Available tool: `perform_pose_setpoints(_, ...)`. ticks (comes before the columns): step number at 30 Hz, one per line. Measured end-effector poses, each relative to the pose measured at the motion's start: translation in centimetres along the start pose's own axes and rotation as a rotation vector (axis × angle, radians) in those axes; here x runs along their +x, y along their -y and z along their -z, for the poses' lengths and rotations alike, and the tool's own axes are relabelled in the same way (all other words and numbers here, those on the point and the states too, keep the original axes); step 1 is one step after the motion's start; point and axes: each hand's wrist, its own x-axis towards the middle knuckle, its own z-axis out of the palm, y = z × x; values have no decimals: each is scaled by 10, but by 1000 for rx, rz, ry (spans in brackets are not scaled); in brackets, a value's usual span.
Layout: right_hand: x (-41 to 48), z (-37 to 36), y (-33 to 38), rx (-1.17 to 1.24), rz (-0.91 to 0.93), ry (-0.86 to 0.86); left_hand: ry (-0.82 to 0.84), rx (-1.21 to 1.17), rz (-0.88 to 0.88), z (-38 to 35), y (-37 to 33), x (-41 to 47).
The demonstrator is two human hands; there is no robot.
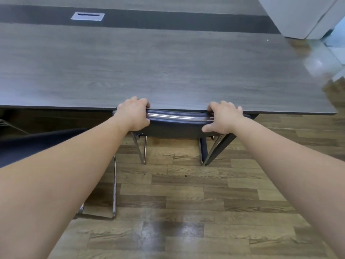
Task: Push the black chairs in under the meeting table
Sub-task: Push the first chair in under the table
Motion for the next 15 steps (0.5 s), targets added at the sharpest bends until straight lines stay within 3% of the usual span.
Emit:
perform_pose_setpoints(3, -16, 40, 26, 469, 2, -62, -3, -262, 13, 40, 5, -11)
perform_pose_setpoints(7, -46, 87, 71, 843, -16, -211, -76, -489, -10, 99, 23, -32)
perform_pose_setpoints(11, -85, 130, 133, 987, -18, -268, -59, -662, -97, 164, 61, -70)
perform_pose_setpoints(15, -122, 164, 198, 1053, -9, -324, -75, -667, -182, 223, 112, -115)
